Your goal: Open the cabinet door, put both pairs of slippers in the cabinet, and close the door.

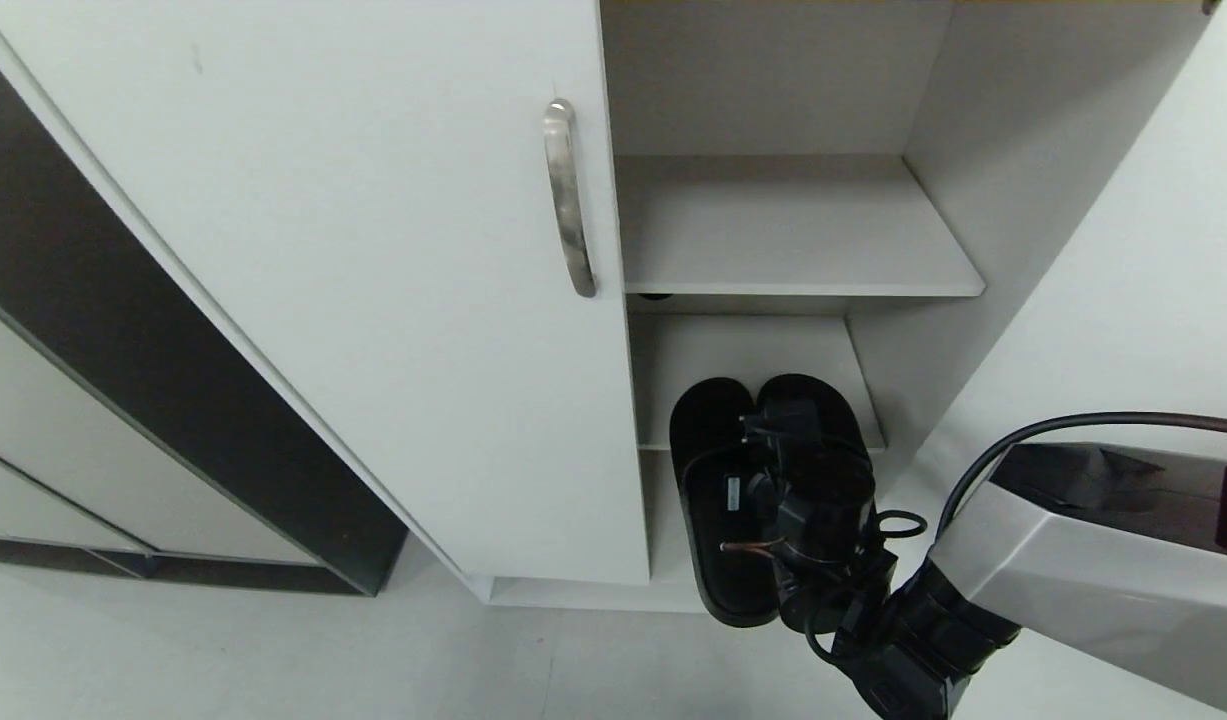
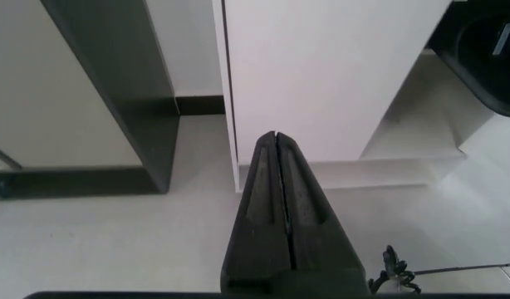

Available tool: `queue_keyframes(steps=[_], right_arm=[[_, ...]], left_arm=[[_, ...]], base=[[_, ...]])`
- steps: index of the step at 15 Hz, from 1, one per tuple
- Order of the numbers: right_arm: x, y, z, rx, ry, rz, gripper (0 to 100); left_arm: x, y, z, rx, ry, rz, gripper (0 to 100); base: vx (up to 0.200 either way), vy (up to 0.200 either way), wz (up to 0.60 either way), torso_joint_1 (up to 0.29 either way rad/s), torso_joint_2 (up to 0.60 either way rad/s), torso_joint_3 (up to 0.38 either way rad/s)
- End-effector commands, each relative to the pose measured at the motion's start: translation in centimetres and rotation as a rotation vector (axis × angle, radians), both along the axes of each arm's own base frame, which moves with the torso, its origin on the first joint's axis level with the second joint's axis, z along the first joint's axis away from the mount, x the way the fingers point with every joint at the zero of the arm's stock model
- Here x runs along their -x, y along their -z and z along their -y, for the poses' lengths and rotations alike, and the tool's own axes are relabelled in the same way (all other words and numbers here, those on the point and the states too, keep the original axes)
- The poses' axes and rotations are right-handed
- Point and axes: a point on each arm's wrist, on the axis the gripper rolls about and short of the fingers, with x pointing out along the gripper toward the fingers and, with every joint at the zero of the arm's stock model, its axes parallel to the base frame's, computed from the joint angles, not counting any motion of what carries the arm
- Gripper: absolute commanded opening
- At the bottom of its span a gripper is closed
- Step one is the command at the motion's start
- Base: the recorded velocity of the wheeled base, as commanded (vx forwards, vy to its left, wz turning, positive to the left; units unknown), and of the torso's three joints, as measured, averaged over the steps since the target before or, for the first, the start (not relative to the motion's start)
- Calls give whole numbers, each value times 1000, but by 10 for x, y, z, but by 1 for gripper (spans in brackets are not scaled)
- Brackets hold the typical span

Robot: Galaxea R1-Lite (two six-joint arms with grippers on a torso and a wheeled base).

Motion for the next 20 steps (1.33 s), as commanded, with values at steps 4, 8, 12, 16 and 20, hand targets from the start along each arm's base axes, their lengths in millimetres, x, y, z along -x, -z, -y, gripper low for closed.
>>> queue_keyframes(steps=[4,8,12,16,20], right_arm=[[-5,-1,1,-48,9,9,0],[-27,-9,8,-49,58,15,0],[-60,-7,-3,-55,87,22,0],[-84,-9,-10,-54,107,22,0],[-100,-25,-15,-63,119,33,0]], left_arm=[[0,0,0,3,-2,-2,0],[0,0,0,3,-2,0,0],[0,0,0,5,-4,-2,0],[0,0,0,8,-4,-2,0],[0,0,0,9,-6,-1,0]], base=[[0,0,0,0,0,0],[0,0,0,0,0,0],[0,0,0,0,0,0],[0,0,0,0,0,0],[0,0,0,0,0,0]])
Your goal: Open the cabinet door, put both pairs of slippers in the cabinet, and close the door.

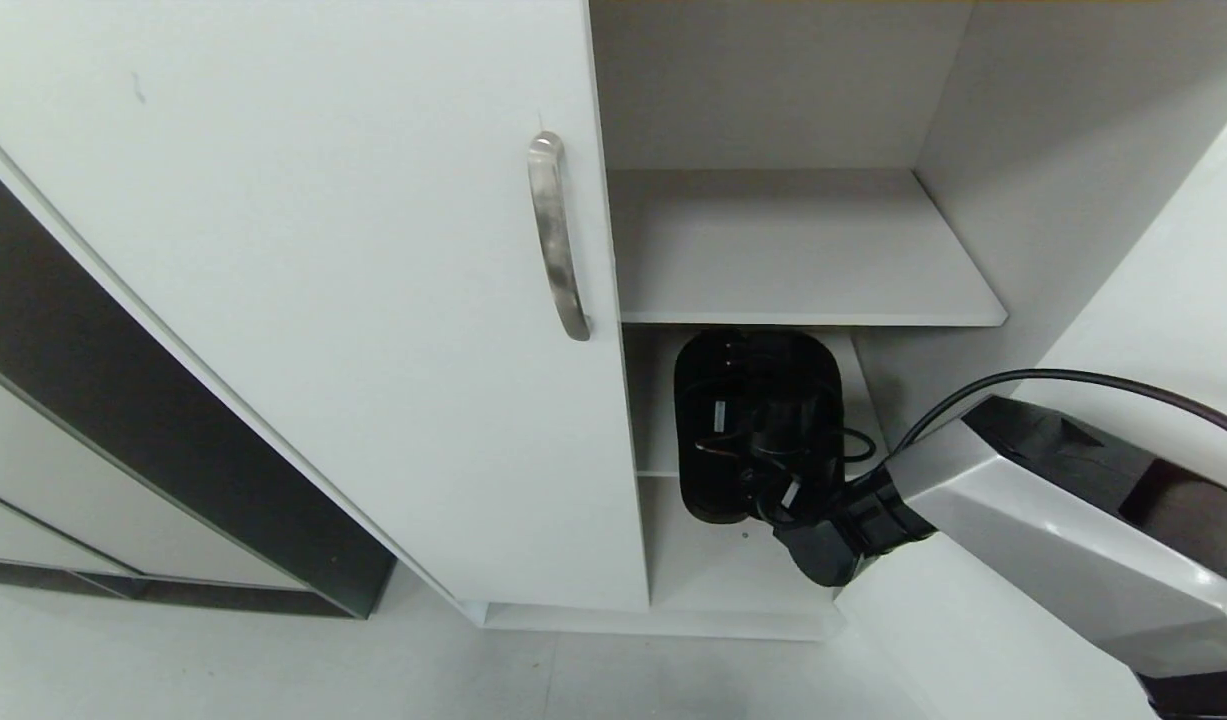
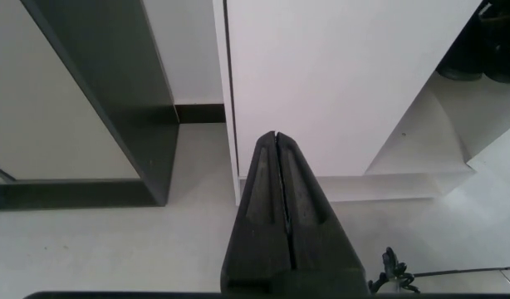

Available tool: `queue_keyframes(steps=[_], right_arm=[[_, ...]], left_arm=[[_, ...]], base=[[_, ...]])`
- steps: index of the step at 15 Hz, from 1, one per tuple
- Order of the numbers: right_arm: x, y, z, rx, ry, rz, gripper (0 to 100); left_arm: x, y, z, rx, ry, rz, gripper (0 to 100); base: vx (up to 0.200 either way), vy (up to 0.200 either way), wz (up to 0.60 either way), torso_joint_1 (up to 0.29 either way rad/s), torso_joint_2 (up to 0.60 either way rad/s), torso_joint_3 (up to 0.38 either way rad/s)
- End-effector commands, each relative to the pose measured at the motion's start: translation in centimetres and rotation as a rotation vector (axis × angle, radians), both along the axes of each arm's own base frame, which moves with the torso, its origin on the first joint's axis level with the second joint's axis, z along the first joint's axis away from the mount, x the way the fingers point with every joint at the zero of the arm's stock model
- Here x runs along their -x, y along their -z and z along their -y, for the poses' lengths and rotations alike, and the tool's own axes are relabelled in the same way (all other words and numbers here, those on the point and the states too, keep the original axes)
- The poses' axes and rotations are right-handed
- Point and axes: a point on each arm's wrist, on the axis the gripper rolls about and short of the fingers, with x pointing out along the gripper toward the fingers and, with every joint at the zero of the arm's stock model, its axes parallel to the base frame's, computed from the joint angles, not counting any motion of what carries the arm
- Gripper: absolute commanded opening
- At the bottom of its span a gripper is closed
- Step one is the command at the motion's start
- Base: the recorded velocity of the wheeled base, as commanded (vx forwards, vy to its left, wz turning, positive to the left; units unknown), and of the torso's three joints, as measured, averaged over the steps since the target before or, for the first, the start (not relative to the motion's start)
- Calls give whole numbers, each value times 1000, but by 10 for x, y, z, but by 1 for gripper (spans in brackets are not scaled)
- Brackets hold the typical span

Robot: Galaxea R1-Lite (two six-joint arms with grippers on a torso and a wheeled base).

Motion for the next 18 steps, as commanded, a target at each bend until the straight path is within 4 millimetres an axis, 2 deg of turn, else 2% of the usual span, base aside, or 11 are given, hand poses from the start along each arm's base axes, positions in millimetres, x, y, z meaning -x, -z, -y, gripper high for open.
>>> queue_keyframes(steps=[1,4,8,12,13,18], right_arm=[[-9,-10,-3,-19,7,29,0],[-13,-15,-4,-17,12,32,0],[-32,-1,0,-10,39,27,0],[-40,0,-1,-16,47,33,0],[-41,1,-1,-16,47,36,100],[-38,-3,-3,-25,47,45,100]], left_arm=[[0,0,0,1,0,-1,0],[0,0,0,1,0,-1,0],[0,0,-1,15,-24,-1,0],[0,0,-1,15,-24,-3,0],[0,0,-1,15,-24,-1,0],[0,0,-1,15,-24,-1,0]], base=[[0,0,0,0,0,0],[0,0,0,0,0,0],[0,0,0,0,0,0],[0,0,0,0,0,0],[0,0,0,0,0,0],[0,0,0,0,0,0]])
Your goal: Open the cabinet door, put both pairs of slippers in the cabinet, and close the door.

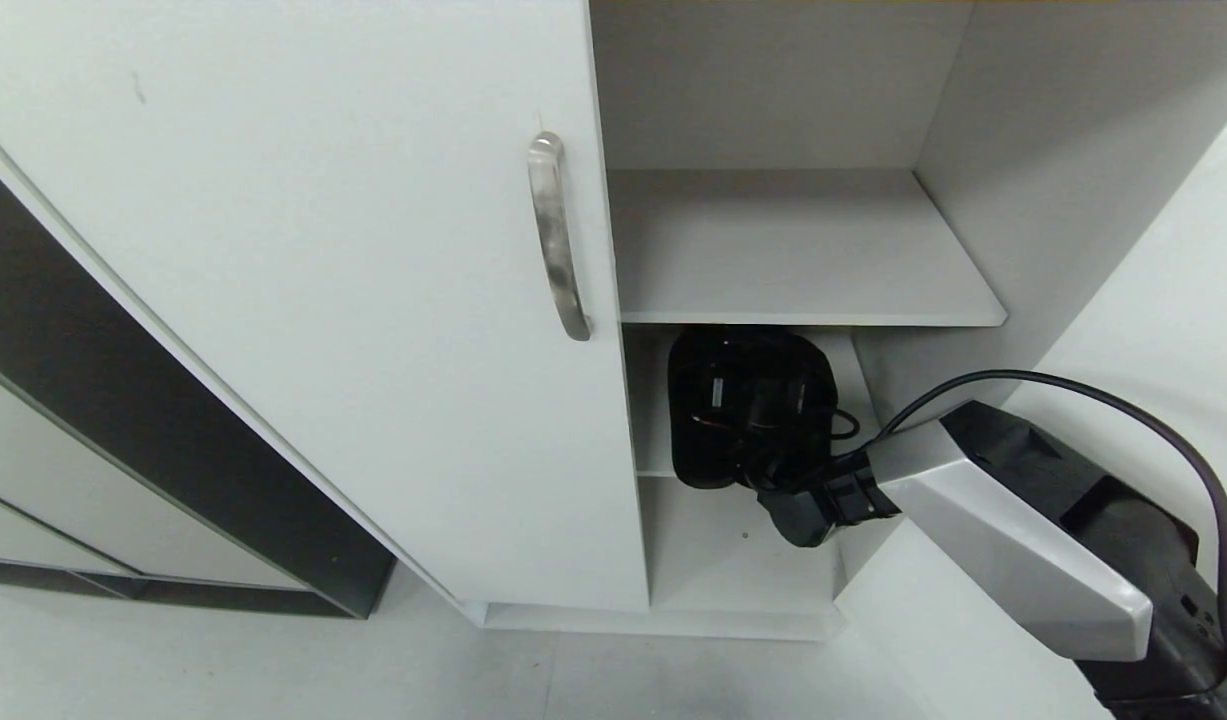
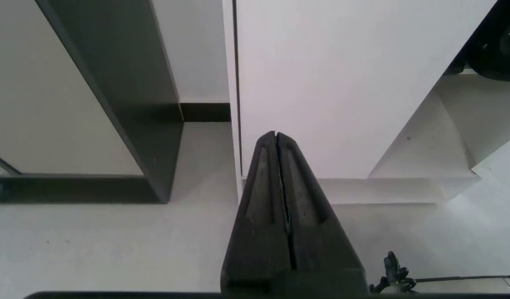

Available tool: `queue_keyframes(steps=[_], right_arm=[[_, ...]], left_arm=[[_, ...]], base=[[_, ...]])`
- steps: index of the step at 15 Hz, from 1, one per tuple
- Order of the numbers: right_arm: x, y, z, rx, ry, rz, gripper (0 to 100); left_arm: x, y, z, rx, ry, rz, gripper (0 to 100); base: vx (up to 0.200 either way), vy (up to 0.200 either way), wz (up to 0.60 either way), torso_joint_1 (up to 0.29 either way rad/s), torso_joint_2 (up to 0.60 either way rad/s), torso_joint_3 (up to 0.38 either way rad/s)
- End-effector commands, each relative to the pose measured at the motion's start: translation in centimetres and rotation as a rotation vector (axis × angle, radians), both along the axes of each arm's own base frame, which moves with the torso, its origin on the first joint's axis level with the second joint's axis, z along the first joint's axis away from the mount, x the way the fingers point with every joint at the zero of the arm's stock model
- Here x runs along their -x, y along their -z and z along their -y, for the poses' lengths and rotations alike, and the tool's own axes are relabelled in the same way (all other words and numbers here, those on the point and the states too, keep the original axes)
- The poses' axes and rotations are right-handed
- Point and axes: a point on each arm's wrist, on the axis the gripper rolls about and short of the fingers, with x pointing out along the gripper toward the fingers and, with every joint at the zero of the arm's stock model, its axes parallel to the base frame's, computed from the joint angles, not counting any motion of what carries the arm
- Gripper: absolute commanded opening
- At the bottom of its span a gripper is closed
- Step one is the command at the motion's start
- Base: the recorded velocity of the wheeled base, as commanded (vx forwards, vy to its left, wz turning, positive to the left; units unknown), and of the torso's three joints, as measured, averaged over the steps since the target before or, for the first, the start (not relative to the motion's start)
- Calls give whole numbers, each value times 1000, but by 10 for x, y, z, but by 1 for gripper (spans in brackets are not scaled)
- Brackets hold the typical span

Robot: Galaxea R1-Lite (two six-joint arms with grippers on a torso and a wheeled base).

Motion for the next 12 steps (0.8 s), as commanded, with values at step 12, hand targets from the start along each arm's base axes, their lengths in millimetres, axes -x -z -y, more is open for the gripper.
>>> queue_keyframes(steps=[12], right_arm=[[72,-24,13,1,-111,11,100]], left_arm=[[0,0,0,0,0,-1,0]], base=[[0,0,0,0,0,0]])
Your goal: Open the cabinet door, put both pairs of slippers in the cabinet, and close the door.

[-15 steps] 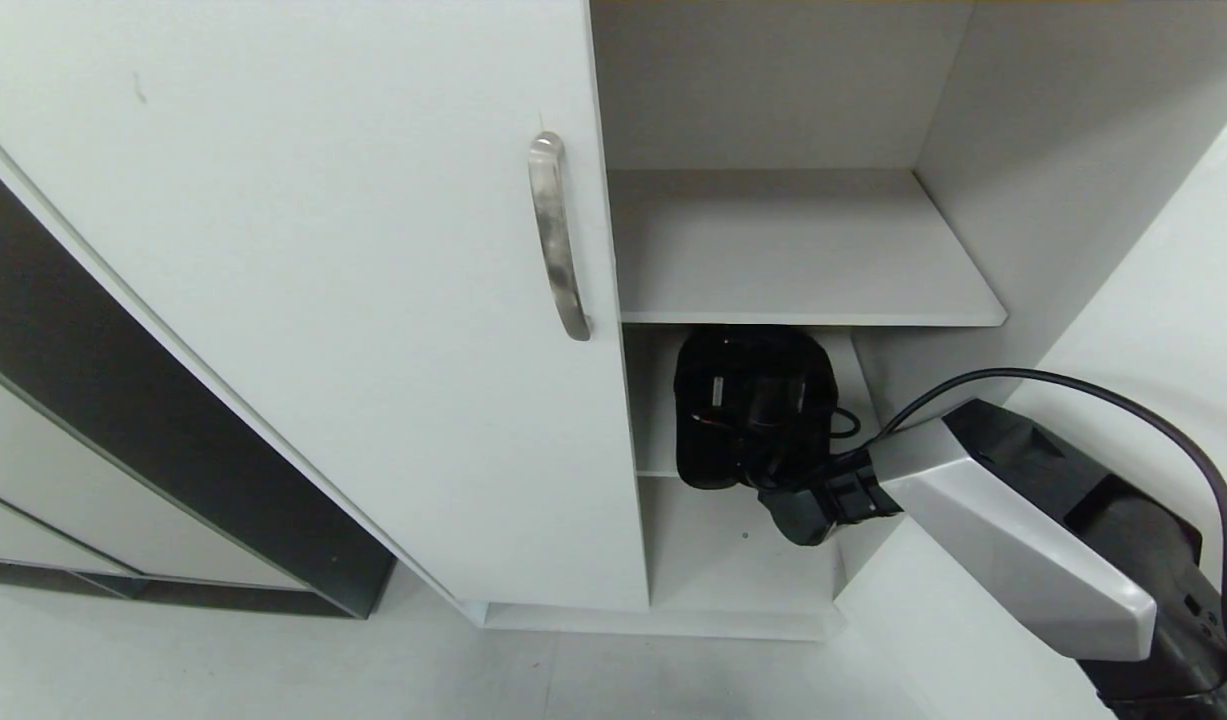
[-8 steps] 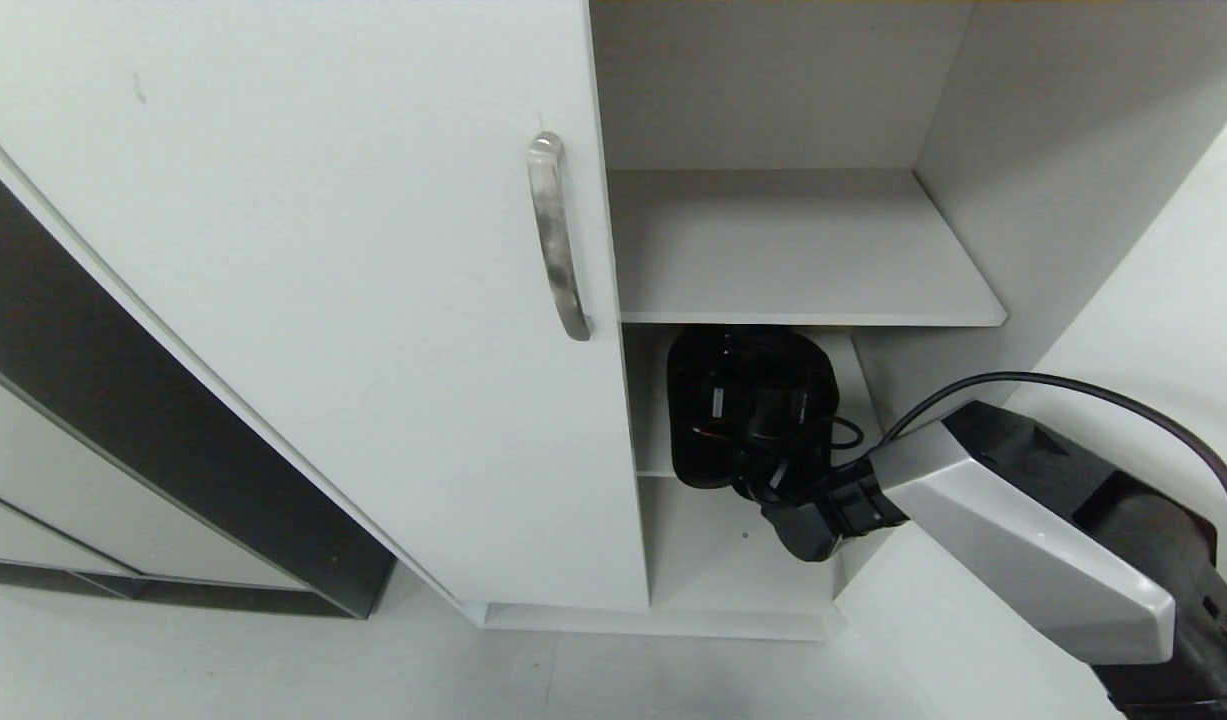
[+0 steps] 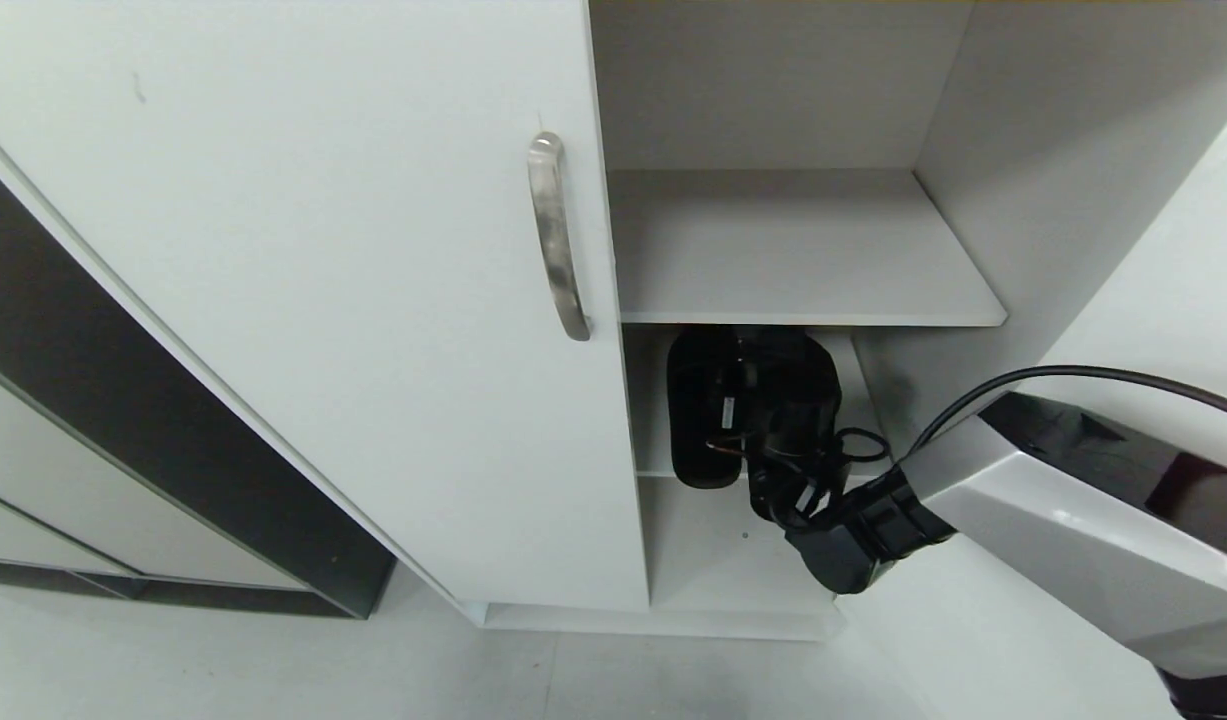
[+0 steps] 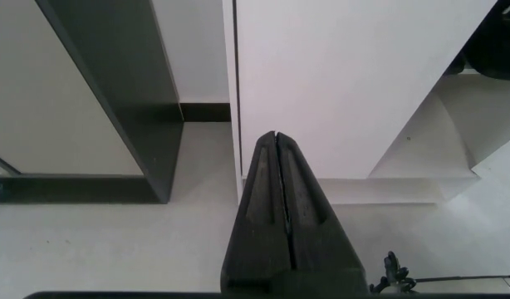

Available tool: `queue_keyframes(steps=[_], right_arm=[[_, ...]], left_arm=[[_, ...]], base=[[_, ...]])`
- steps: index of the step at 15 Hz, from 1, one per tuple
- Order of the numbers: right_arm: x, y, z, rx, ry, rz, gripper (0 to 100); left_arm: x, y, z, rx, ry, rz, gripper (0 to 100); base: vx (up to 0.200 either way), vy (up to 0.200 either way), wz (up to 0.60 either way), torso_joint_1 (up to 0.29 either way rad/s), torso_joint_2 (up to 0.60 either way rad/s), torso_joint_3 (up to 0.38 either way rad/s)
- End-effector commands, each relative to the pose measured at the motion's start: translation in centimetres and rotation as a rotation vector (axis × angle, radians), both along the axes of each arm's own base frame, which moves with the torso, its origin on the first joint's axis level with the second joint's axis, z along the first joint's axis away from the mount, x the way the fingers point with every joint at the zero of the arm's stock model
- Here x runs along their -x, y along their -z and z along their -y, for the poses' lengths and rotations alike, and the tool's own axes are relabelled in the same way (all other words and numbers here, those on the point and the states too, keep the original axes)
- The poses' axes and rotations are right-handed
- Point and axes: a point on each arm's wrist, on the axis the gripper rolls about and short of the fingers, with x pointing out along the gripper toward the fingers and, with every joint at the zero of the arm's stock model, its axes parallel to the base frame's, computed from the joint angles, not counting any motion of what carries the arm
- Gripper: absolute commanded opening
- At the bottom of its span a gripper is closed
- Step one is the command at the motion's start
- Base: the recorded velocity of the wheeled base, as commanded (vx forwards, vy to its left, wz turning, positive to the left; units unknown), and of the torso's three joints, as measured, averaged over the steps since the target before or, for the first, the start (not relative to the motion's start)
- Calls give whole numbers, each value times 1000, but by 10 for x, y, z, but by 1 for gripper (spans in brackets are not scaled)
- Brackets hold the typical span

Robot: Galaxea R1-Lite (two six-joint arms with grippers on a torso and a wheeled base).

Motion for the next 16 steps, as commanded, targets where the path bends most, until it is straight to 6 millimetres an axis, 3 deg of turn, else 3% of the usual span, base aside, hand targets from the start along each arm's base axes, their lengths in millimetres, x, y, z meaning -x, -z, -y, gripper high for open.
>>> queue_keyframes(steps=[1,5,8,10,16], right_arm=[[36,-22,8,-2,-111,17,100],[107,-31,28,27,-379,3,100],[130,-34,34,45,-485,-13,100],[149,-41,43,52,-551,-15,100],[152,-42,46,51,-552,-112,100]], left_arm=[[0,0,0,-1,1,-1,0],[0,0,0,-3,1,-1,0],[0,0,0,0,1,-3,0],[0,0,0,5,-2,-1,0],[0,0,0,0,-2,-3,0]], base=[[0,0,0,0,0,0],[-150,0,0,4,1,-1],[-200,0,0,1,2,5],[0,0,0,0,0,0],[0,0,0,0,0,0]])
